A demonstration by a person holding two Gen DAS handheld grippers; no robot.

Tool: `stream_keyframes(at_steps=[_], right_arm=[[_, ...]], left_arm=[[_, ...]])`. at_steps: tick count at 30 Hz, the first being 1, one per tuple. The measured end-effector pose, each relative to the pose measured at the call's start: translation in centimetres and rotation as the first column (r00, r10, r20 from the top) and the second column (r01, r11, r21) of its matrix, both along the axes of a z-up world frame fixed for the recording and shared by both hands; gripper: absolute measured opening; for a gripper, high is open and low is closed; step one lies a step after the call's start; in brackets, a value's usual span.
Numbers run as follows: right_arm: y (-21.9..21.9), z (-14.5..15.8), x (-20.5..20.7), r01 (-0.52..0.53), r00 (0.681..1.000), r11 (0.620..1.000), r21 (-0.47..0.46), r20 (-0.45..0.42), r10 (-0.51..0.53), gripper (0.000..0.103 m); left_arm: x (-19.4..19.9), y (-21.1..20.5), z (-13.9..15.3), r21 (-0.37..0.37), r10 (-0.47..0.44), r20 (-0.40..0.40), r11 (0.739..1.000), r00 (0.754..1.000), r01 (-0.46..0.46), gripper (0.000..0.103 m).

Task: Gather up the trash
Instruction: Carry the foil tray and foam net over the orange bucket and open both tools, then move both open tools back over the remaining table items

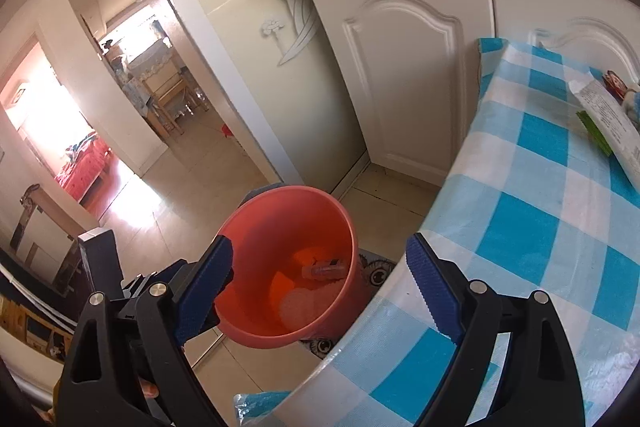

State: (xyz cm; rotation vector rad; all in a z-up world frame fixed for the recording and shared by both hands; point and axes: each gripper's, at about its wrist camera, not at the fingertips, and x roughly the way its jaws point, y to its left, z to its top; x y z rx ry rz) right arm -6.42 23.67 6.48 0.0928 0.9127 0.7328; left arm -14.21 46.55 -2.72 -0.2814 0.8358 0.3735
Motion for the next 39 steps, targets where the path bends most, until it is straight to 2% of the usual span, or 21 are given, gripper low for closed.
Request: stream_keyframes(at_steps=[4,7,10,15,20,25,34,39], right_arm=[[-2.1,0.0,-0.2,0.037,0.999,0.999,0.012,0.002,-0.037,0.088],[-3.3,0.1,-0.6,0.058,0.998,0.998,0.007,0.016,-0.058,0.088],[-4.2,0.1,-1.2,0.073,0.997,0.997,0.004,0.033,-0.073,0.088],[-6.4,0.2,-1.8,0.11,0.993,0.994,0.007,0.049,-0.11,0.088],[-9.1,0.6,-1.9,0.158,0.985,0.987,0.03,0.058,-0.16,0.088],[-12.3,1.3,-1.7,0.218,0.973,0.974,0.057,0.068,-0.222,0.088],[-19.5,2.6,-1.0,0.347,0.931,0.935,0.074,0.097,-0.353,0.088],[-24.3,3.1,0.9,0.414,0.903,0.909,0.043,0.107,-0.417,0.088]], left_arm=[[-0.9,-0.4,0.9,-0.017,0.036,0.105,0.999,0.994,-0.035,0.09],[-1.1,-0.3,1.5,-0.071,0.062,0.148,0.996,0.987,-0.052,0.09],[-1.1,-0.8,2.5,-0.069,0.057,0.182,0.997,0.982,-0.045,0.09],[-0.7,-1.7,3.5,-0.077,0.033,0.185,0.997,0.982,-0.019,0.09],[0.4,-3.3,4.2,-0.053,-0.032,0.127,0.998,0.991,0.039,0.09],[1.2,-5.1,5.0,-0.05,-0.088,0.11,0.994,0.99,0.094,0.09],[3.3,-9.3,7.2,-0.062,-0.159,0.133,0.984,0.978,0.168,0.09],[5.9,-13.3,8.0,-0.091,-0.248,0.131,0.961,0.96,0.261,0.09]])
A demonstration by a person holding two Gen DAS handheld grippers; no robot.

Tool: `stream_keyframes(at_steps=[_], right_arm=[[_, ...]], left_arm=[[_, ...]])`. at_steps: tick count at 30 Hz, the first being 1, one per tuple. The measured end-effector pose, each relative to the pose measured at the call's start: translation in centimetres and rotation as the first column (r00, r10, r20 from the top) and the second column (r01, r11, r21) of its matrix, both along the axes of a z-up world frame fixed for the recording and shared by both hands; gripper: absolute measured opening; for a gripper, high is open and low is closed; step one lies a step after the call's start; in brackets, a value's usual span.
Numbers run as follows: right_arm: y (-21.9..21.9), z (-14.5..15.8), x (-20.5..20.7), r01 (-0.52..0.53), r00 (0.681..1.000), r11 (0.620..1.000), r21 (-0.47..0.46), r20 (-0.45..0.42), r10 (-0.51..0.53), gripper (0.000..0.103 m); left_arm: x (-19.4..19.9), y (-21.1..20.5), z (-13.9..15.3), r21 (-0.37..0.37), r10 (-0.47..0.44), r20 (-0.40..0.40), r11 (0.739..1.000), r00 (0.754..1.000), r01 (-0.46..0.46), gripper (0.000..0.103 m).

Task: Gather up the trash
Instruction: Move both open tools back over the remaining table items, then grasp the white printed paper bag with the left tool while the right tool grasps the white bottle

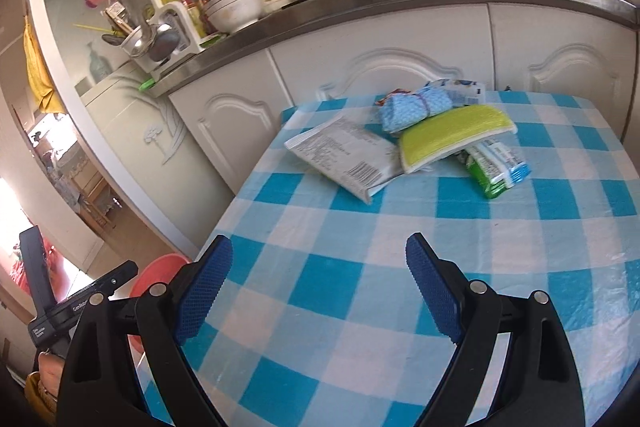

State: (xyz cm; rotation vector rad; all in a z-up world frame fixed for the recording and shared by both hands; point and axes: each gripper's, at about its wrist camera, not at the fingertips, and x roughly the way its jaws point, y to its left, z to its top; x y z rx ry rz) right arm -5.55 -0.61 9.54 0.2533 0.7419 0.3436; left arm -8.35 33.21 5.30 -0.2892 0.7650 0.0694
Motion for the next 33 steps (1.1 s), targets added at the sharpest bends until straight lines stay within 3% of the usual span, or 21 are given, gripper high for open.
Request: stream_keyframes(at_steps=[7,12,16,24,33], right_arm=[[-6.5,-0.1,4.3,0.081,0.996,0.997,0.0,-0.026,-0.081,0.088],[-10.0,-1.0,7.4,0.129,0.991,0.989,0.069,-0.054,-0.126,0.088],[-11.0,-1.1,9.5,0.136,0.99,0.989,0.058,-0.033,-0.134,0.088],[-12.4,-0.8,14.7,0.145,0.989,0.989,0.019,-0.032,-0.145,0.088],[-12.4,-1.2,23.1,0.096,0.992,0.991,-0.091,-0.07,-0.102,0.088]], left_arm=[[5.2,-7.2,0.6,-0.092,-0.152,0.027,0.984,0.988,0.154,0.09],[9.6,-11.1,0.3,-0.164,-0.191,0.045,0.967,0.981,0.196,0.09],[12.6,-13.2,-0.3,-0.212,-0.2,0.04,0.956,0.979,0.204,0.09],[17.2,-15.5,-0.6,-0.174,-0.196,0.04,0.964,0.98,0.2,0.09],[21.1,-16.0,-1.3,-0.133,-0.171,0.025,0.976,0.985,0.173,0.09]])
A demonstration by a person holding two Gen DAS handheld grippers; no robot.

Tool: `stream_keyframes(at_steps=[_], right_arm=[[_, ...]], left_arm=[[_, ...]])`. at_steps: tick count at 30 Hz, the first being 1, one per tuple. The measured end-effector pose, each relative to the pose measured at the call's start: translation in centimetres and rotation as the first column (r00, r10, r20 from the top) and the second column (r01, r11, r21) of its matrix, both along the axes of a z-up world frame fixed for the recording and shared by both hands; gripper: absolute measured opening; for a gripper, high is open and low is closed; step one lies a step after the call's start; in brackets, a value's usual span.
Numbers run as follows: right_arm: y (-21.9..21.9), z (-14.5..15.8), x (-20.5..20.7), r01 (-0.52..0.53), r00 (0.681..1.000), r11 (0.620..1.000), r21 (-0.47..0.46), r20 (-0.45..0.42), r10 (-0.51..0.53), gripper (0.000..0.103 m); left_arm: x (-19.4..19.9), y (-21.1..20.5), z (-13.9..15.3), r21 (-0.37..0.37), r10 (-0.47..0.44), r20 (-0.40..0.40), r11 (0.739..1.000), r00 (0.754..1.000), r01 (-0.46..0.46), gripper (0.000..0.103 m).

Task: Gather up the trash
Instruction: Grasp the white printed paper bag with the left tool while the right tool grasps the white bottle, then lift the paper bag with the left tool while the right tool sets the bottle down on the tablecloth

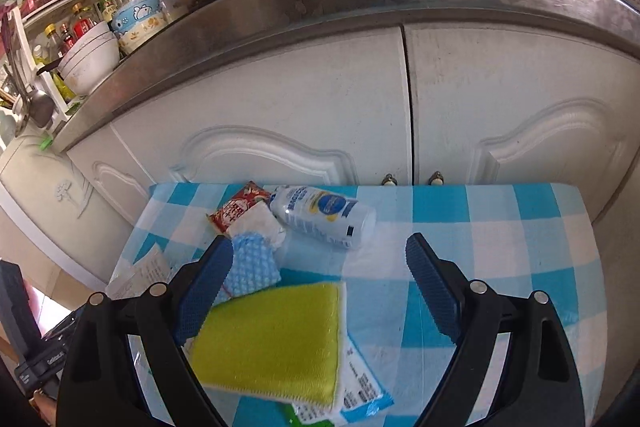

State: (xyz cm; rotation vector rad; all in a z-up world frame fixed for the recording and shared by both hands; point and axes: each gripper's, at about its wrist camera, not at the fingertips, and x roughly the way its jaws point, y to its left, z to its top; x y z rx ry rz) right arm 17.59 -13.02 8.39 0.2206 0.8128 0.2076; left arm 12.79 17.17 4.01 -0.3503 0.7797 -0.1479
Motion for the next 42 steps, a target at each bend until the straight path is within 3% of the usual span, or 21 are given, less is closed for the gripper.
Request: stream_keyframes(at_steps=[8,14,15,18,21,26,32,37,42], right_arm=[[1.9,-1.4,6.1,-0.17,0.985,0.976,-0.133,-0.037,0.166,0.083],[2.9,-3.2,8.0,-0.247,0.969,0.953,-0.177,-0.047,0.242,0.077],[2.8,-3.8,8.2,-0.255,0.967,0.951,-0.177,-0.058,0.248,0.076],[2.9,-5.2,8.7,-0.289,0.956,0.946,-0.148,-0.097,0.277,0.065],[3.5,-6.3,8.6,-0.331,0.94,0.934,-0.138,-0.13,0.314,0.044],[4.1,-6.5,6.6,-0.392,0.918,0.913,-0.112,-0.106,0.381,0.044],[5.1,-6.3,2.6,-0.459,0.888,0.874,-0.157,-0.091,0.45,0.044],[6.9,-6.2,-2.6,-0.543,0.839,0.82,-0.183,-0.081,0.537,0.044],[8.1,-6.4,-7.6,-0.563,0.826,0.811,-0.16,-0.072,0.56,0.044]], left_arm=[[1.9,-1.2,-1.6,-0.006,-0.005,-0.038,1.0,0.999,0.005,0.089],[2.9,-2.0,-2.5,0.008,-0.021,-0.057,1.0,0.998,0.021,0.08],[3.1,-2.2,-2.5,0.018,-0.027,-0.056,0.999,0.998,0.028,0.074],[3.5,-2.7,-2.6,0.035,-0.041,-0.056,0.998,0.998,0.043,0.066],[3.6,-3.0,-2.7,0.024,-0.064,-0.048,0.998,0.997,0.065,0.06],[3.5,-3.7,-2.7,0.008,-0.121,-0.046,0.993,0.992,0.121,0.055],[2.0,-4.4,-2.5,0.002,-0.17,-0.057,0.985,0.984,0.17,0.049],[-1.1,-5.9,-2.5,0.02,-0.252,-0.068,0.967,0.965,0.254,0.046],[-4.7,-5.8,-2.6,-0.009,-0.285,-0.087,0.959,0.955,0.285,0.045]])
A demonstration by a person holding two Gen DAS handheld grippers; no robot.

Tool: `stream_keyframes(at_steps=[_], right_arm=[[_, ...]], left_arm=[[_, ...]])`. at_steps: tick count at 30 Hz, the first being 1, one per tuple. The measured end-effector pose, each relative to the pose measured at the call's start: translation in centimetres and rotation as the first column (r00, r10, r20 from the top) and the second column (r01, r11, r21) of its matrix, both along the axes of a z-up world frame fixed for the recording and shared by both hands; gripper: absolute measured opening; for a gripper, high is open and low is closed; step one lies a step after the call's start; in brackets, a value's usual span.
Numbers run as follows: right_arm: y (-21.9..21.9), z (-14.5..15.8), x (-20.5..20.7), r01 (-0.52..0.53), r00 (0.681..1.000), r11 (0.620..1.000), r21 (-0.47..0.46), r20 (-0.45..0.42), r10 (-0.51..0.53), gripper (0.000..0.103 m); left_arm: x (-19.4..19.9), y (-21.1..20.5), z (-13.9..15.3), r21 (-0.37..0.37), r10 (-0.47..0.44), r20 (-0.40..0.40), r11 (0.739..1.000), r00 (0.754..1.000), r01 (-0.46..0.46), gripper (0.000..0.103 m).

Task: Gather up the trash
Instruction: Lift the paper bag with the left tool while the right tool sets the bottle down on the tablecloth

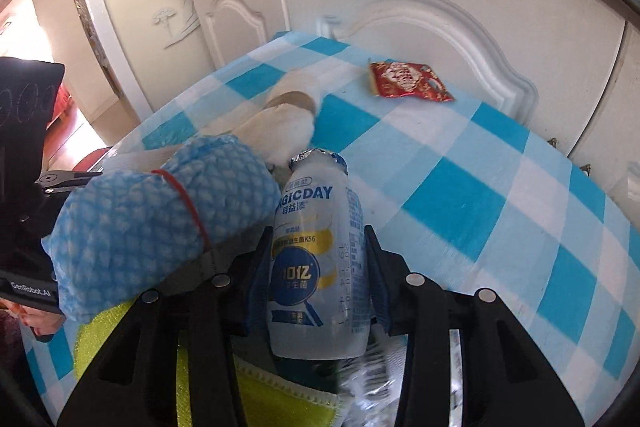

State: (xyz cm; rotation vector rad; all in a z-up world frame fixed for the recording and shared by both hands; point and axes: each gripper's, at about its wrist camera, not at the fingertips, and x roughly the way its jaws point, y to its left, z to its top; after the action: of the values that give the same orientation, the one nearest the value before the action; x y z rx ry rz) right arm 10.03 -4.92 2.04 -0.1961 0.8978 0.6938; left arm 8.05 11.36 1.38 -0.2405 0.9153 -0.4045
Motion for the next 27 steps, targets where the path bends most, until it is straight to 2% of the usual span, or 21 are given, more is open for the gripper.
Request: stream_keyframes(at_steps=[7,9,10,13,18,22,27], right_arm=[[0.7,-0.2,-6.2,0.049,0.999,0.999,-0.013,0.003,-0.049,0.044],[0.5,-0.2,-7.7,0.074,0.997,0.997,-0.039,0.026,-0.073,0.056],[0.3,-0.2,-8.2,0.086,0.996,0.995,-0.042,0.034,-0.085,0.069],[-0.2,0.2,-9.7,0.11,0.992,0.993,-0.049,0.067,-0.107,0.082],[-0.5,2.0,-12.2,0.141,0.981,0.99,-0.024,0.139,-0.136,0.083],[0.3,3.5,-13.6,0.12,0.973,0.993,-0.009,0.2,-0.116,0.083],[1.3,3.6,-14.0,0.109,0.978,0.994,0.002,0.178,-0.108,0.083]], left_arm=[[-5.2,0.7,0.3,-0.038,-0.022,-0.006,0.999,1.0,0.021,0.038],[-6.7,1.0,0.5,-0.032,-0.022,0.01,0.999,1.0,0.023,0.036],[-7.3,1.3,0.6,-0.031,-0.019,0.021,0.999,1.0,0.019,0.035],[-8.4,2.2,0.8,-0.047,-0.004,0.027,0.999,1.0,0.005,0.031],[-9.6,3.4,1.1,-0.069,0.021,0.03,0.997,0.999,-0.019,0.027],[-10.5,4.0,1.7,-0.082,0.032,0.044,0.996,0.999,-0.028,0.024],[-11.7,5.6,2.2,-0.092,0.062,0.046,0.994,0.997,-0.058,0.021]])
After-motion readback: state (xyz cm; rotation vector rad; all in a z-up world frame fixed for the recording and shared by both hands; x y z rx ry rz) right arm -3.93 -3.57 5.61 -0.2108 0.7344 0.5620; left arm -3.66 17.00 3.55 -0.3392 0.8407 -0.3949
